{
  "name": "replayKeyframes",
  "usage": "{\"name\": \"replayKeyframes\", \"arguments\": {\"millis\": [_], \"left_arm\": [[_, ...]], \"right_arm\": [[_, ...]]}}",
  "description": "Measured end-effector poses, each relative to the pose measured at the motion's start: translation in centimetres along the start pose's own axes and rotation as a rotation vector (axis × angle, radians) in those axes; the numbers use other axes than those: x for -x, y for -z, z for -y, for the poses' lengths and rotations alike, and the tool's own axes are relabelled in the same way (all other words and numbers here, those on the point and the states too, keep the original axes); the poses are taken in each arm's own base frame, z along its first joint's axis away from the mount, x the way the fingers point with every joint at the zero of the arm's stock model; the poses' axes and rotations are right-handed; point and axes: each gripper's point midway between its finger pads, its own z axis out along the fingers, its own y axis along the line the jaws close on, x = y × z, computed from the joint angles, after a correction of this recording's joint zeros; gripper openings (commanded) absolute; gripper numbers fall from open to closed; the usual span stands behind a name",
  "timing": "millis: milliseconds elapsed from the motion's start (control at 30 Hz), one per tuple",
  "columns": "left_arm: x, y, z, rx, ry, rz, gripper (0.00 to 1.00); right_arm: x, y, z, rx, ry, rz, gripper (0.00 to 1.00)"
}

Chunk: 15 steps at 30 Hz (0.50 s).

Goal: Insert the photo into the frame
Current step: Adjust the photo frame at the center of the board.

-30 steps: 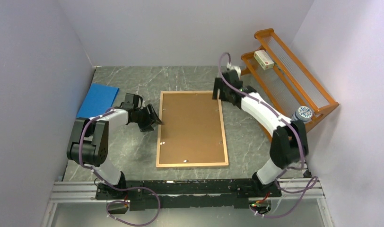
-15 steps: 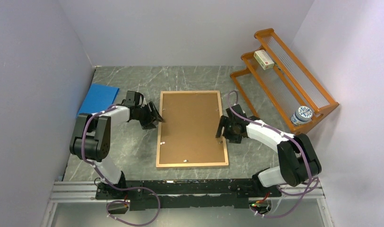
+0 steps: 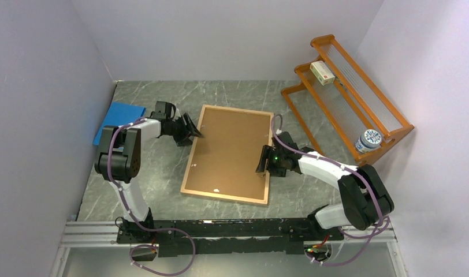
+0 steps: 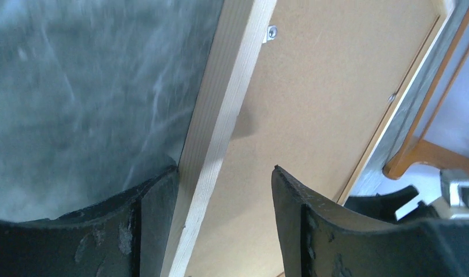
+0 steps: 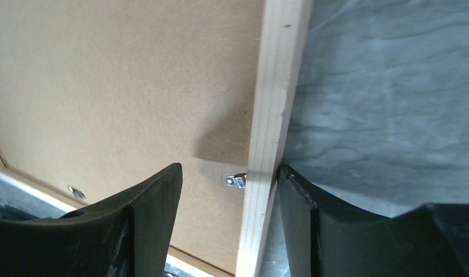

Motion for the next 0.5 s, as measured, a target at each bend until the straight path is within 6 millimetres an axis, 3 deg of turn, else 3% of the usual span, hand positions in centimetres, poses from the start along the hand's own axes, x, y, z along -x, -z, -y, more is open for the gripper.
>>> {"name": "replayKeyframes", "arguments": {"millis": [267,500], "left_arm": [[4.5,-1.6,1.1,-0.043,-0.051,0.077,0.65],[7.7,-2.1,1.0,-0.043,-0.087,0.156,0.67]], "right_arm": [[-3.1,-0.5,-3.7,0.095,0.061,-0.068,0.64],[-5.9,-1.4,-8.4,0.22,0.08,-0.188,0.64]]}}
